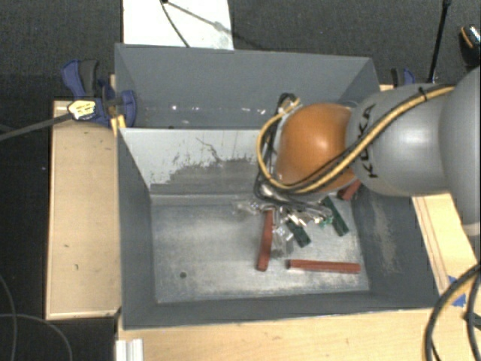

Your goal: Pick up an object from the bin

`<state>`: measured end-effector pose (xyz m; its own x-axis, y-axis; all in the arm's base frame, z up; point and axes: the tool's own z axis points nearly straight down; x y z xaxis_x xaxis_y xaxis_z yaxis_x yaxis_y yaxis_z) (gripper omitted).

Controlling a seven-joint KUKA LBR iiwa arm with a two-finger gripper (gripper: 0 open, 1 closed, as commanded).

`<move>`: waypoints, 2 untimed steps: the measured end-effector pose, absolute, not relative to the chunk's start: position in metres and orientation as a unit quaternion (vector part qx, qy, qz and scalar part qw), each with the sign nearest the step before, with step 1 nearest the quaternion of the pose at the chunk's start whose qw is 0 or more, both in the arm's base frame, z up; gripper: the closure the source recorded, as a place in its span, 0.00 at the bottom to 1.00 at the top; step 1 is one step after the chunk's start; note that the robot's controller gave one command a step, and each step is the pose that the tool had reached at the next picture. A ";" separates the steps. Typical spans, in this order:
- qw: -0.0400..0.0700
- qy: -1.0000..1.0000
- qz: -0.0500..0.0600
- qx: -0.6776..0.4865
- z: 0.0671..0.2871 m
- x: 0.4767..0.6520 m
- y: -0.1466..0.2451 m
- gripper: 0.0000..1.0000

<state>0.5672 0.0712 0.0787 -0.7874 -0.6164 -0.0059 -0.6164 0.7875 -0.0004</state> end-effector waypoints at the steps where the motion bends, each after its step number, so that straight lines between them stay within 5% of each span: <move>1: 0.003 0.929 0.000 -0.370 0.070 0.572 0.062 0.00; 2: 0.003 0.930 0.000 -0.368 0.071 0.572 0.063 1.00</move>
Offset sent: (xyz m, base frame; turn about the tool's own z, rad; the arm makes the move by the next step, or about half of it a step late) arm 0.0038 -0.0088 -0.0087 -0.0972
